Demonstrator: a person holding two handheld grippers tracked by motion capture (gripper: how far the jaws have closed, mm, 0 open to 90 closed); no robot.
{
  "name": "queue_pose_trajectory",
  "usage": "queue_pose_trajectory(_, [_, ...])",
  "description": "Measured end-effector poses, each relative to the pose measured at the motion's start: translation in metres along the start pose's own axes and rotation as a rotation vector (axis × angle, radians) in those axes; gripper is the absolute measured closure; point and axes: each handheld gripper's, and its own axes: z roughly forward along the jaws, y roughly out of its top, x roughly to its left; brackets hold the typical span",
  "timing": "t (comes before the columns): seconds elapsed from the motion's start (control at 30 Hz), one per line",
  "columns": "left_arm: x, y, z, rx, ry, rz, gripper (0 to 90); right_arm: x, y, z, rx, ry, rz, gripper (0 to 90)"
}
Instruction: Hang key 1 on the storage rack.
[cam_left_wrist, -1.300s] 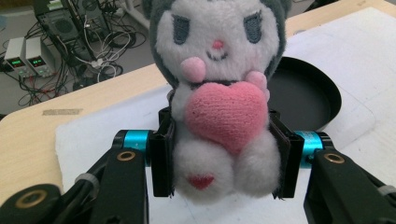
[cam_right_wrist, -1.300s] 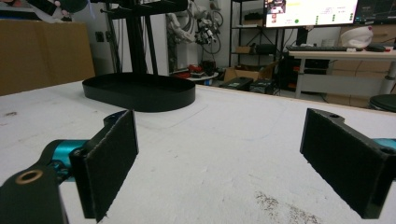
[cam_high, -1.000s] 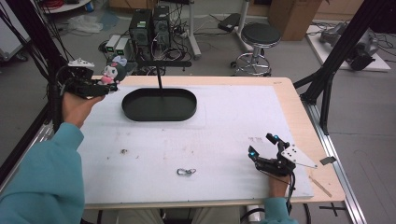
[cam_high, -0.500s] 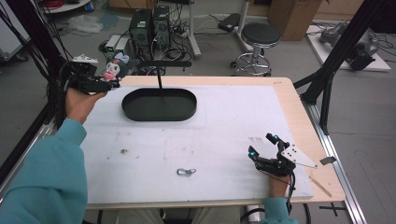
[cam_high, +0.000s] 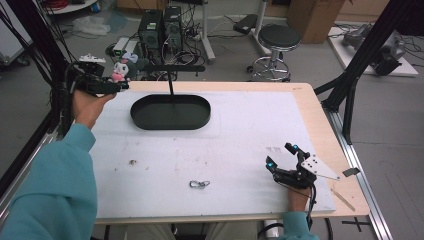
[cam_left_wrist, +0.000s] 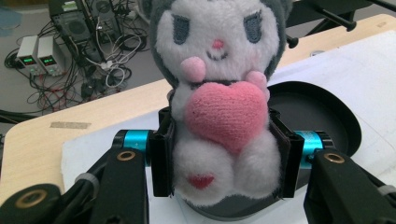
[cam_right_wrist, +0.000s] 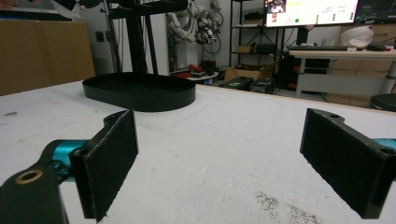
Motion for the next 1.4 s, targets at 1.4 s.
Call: queue_pose_trajectory(1.4, [0.010, -0.052, 0.003, 0.101, -0.010, 0.018, 52.9, 0.001, 0.000, 0.000, 0.001, -0.001, 0.000, 10.7])
